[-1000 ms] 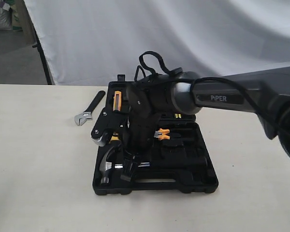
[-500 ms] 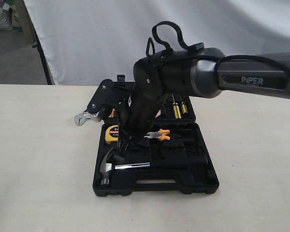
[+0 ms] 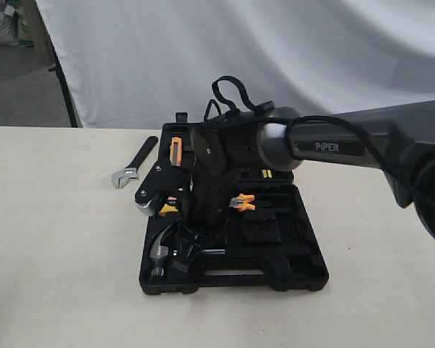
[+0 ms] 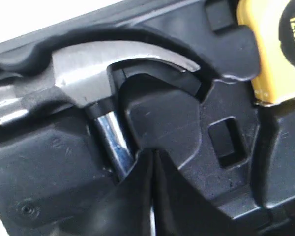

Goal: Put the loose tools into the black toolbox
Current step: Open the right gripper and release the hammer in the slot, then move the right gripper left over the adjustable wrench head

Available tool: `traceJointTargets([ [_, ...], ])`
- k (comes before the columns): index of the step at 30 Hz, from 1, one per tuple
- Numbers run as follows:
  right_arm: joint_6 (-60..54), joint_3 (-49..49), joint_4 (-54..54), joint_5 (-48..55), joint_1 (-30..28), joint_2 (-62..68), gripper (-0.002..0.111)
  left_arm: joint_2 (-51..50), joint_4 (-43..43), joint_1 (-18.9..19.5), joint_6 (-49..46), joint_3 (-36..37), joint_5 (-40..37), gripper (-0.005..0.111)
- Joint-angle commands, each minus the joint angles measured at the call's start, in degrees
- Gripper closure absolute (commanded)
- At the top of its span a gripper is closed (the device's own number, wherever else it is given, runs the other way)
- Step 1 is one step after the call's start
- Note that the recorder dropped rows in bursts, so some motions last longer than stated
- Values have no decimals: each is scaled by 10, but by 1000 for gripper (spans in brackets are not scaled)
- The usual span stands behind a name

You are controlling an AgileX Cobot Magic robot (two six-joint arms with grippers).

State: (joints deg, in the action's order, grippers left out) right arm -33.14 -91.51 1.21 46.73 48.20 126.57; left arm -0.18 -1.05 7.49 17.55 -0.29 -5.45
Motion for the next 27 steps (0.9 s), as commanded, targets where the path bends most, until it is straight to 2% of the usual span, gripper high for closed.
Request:
traceJointTargets([
  [1, -3, 16, -2, 33, -1, 16, 109, 2, -3, 15, 3, -2, 4, 106],
  [18, 11, 16, 32, -2, 0, -37, 109, 2, -3, 15, 3, -2, 4, 106],
  [22, 39, 16, 47, -4, 0, -37, 109, 2, -3, 15, 3, -2, 4, 106],
  [27, 154, 16, 50, -56, 0, -38, 109, 2, -3, 15, 3, -2, 4, 106],
])
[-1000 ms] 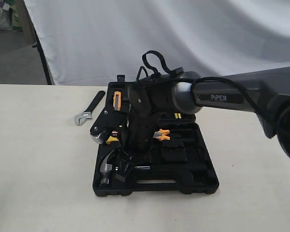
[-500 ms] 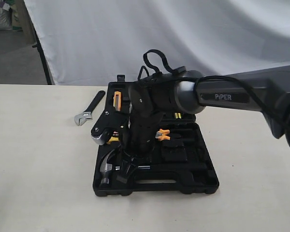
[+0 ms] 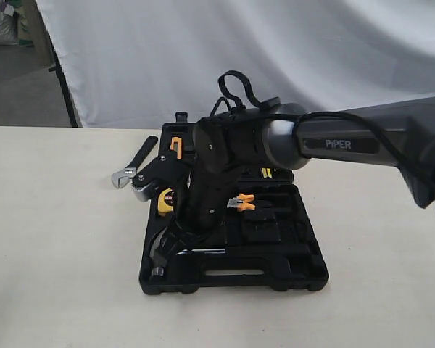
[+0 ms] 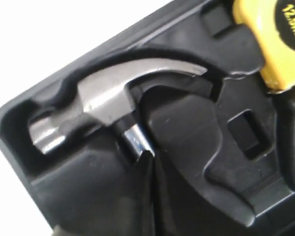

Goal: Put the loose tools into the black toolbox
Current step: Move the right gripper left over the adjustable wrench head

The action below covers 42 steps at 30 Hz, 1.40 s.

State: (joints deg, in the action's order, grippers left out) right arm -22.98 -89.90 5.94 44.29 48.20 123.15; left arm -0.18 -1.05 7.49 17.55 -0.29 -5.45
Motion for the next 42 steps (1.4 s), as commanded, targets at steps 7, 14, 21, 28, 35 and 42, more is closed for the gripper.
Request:
traceJointTargets([
  [7, 159, -1, 3, -199, 0, -4, 108, 2, -3, 15, 3, -2, 4, 106],
  [14, 180, -84, 1, -239, 0, 44, 69, 2, -3, 15, 3, -2, 4, 106],
  [21, 180, -217, 1, -239, 0, 146, 35, 2, -3, 15, 3, -2, 4, 106],
  [28, 174, -386, 1, -226, -1, 251, 35, 2, -3, 15, 3, -2, 4, 106],
  [35, 169, -539, -4, -170, -1, 346, 35, 2, -3, 15, 3, -2, 4, 106],
  [42, 170, -651, -7, -113, -4, 417, 35, 2, -3, 15, 3, -2, 4, 106],
])
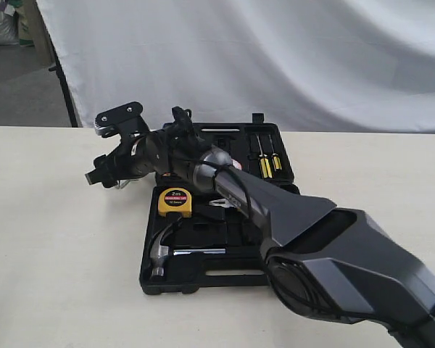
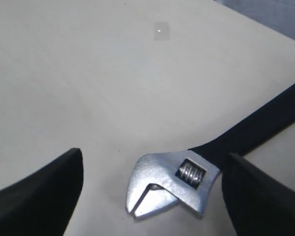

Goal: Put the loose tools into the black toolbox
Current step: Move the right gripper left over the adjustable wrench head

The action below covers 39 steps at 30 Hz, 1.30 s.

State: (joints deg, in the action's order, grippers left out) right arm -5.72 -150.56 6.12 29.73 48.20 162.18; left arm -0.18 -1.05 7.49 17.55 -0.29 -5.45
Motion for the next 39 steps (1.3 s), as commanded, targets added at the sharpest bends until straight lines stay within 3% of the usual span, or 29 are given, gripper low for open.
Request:
traceJointTargets([
  [1, -2, -49, -9, 40, -5, 31, 35, 2, -3, 15, 3, -2, 4, 106],
  [29, -2, -50, 2, 34, -8, 60, 36, 2, -3, 15, 3, -2, 4, 106],
  [31, -2, -50, 3, 35, -8, 60, 42, 2, -3, 15, 3, -2, 4, 106],
  [39, -3, -50, 5, 59, -6, 60, 92, 2, -3, 15, 3, -2, 4, 106],
])
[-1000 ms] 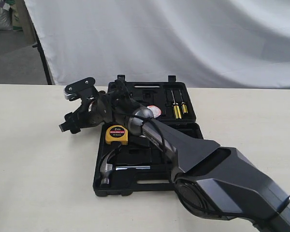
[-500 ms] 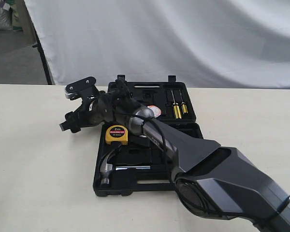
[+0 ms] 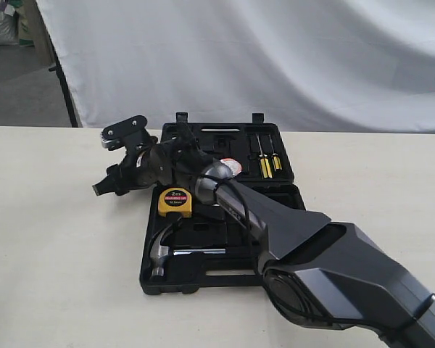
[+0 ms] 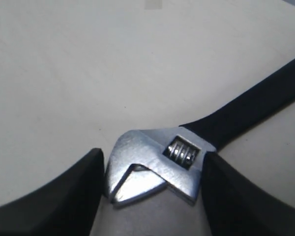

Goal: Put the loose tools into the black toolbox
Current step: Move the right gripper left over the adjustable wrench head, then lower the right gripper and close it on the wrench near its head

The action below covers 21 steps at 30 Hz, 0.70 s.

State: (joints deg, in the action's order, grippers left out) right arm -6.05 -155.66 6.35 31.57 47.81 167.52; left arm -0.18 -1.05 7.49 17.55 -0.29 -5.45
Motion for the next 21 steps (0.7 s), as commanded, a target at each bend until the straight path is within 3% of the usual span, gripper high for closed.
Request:
traceJointTargets([
  [1, 0, 1, 9, 49, -3, 4, 96, 2, -3, 15, 3, -2, 4, 106],
  [4, 1, 1, 34, 93, -3, -7, 109, 2, -3, 15, 3, -2, 4, 106],
  [16, -33, 1, 144, 373, -3, -75, 109, 2, -3, 15, 3, -2, 4, 106],
  [21, -64, 2, 207, 384, 5, -81, 109, 2, -3, 15, 3, -2, 4, 106],
])
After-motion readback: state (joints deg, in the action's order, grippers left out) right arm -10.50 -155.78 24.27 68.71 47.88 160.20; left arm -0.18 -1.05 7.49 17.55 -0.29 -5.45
